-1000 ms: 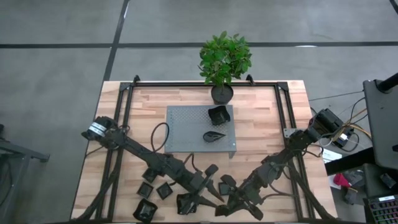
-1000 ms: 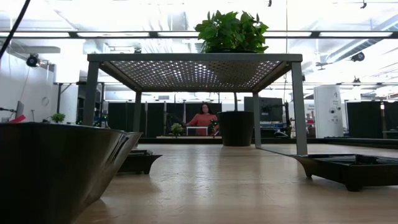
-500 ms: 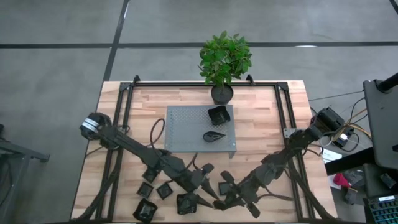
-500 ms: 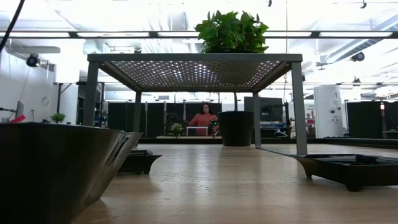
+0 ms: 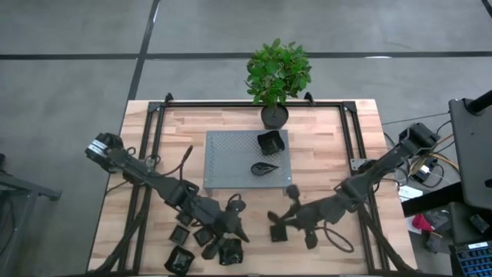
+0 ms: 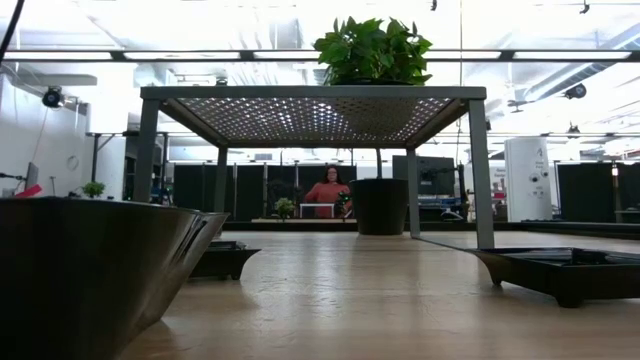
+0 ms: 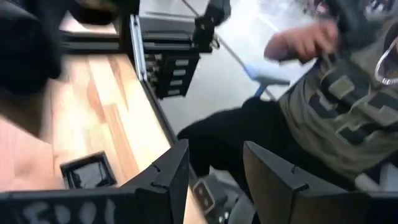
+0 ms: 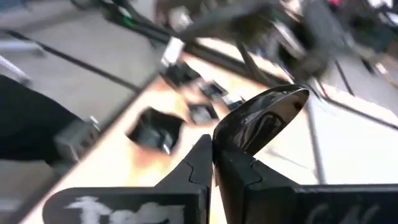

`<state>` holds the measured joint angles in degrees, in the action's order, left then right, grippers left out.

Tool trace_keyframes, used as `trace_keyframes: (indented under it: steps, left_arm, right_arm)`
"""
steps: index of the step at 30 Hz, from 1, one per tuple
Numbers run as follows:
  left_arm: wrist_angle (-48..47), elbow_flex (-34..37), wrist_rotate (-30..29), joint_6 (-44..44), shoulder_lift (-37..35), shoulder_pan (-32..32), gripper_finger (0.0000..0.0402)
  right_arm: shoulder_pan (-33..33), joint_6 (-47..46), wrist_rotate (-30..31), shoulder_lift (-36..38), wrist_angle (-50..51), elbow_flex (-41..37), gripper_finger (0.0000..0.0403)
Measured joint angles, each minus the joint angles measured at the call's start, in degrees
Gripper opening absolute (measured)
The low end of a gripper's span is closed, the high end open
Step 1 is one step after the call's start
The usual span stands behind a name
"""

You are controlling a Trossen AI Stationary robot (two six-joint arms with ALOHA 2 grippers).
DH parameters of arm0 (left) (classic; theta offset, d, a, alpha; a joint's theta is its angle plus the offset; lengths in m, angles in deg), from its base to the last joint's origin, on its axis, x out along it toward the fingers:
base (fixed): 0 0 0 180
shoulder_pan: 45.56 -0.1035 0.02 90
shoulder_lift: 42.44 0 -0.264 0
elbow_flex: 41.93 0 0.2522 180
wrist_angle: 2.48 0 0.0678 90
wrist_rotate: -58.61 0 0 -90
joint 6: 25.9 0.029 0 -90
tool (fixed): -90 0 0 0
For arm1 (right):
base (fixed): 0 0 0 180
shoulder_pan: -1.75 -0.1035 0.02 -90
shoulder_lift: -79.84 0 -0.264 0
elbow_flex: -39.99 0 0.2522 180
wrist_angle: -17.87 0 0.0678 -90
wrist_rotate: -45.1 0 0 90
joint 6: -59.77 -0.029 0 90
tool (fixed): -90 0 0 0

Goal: Pick & Place Mini shaped plates
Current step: Stack the black drop-shaped plate on the black drop-shaped plates on the shelf

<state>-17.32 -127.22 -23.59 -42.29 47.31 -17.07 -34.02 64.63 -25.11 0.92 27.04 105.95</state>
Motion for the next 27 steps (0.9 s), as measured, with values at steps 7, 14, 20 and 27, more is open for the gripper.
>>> trace_keyframes:
  steps: [7, 14, 20, 27]
  left_arm:
    - [9.9, 5.9, -9.7, 3.7, -0.1, 1.5, 0.0143]
    - [26.2, 13.6, -12.7, 6.0, -0.3, 2.0, 0.0143]
    - [38.6, 18.4, -12.9, 9.1, -1.0, 2.0, 0.0140]
    - [42.3, 19.8, -13.0, 10.6, -2.8, 2.8, 0.0140]
  right_arm:
    - [3.8, -4.8, 4.6, -0.1, 23.8, 10.7, 0.0013]
    - [9.1, -8.1, 4.4, -6.6, 46.3, 25.2, 0.0013]
    - [13.1, -9.5, 4.4, -15.1, 64.5, 38.7, 0.0013]
    - [15.2, -8.9, 4.2, -26.6, 81.2, 55.6, 0.0013]
